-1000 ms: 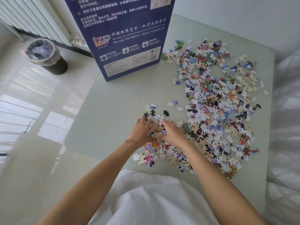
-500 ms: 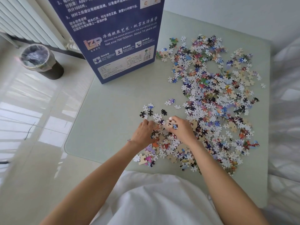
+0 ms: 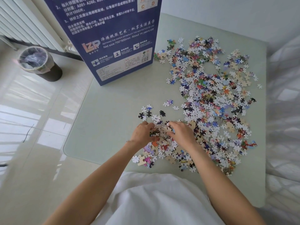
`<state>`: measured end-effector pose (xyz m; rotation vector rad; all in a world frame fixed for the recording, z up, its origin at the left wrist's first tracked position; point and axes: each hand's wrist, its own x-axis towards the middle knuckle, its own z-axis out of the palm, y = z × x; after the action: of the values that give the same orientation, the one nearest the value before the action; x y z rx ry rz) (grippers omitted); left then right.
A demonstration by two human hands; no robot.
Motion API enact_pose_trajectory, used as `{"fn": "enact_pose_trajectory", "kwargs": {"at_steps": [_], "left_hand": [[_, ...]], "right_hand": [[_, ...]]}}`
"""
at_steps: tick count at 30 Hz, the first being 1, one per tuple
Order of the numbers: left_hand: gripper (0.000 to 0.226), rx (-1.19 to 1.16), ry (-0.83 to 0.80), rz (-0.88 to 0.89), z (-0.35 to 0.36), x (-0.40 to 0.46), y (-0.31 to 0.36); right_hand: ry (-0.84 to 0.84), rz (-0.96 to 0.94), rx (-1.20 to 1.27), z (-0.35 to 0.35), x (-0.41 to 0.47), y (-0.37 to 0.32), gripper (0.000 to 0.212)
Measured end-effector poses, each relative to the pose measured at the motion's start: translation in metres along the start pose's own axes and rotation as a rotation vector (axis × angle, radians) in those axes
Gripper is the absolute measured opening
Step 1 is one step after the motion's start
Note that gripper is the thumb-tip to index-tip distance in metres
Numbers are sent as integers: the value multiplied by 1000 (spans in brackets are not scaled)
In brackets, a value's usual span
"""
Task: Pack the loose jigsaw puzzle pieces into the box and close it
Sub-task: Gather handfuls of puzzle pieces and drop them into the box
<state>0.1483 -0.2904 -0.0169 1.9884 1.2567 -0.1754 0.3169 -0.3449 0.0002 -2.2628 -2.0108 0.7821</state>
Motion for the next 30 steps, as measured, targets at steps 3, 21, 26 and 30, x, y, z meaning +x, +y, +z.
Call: {"fn": "enact_pose_trajectory", "kwargs": {"at_steps": [3, 21, 26, 30], "left_hand": [[35, -79, 18, -23, -5, -1, -2], [12, -204, 472, 239, -131, -18, 25], [17, -158, 880, 538, -241, -39, 69], [24, -33, 1180, 643, -320, -41, 85]], "right_hand": [[1, 38, 47, -4, 2, -3, 34], [265, 2, 308, -92, 18, -28, 33], [358, -93, 458, -153, 27, -45, 34], [423, -154, 596, -198, 47, -55, 37]]}}
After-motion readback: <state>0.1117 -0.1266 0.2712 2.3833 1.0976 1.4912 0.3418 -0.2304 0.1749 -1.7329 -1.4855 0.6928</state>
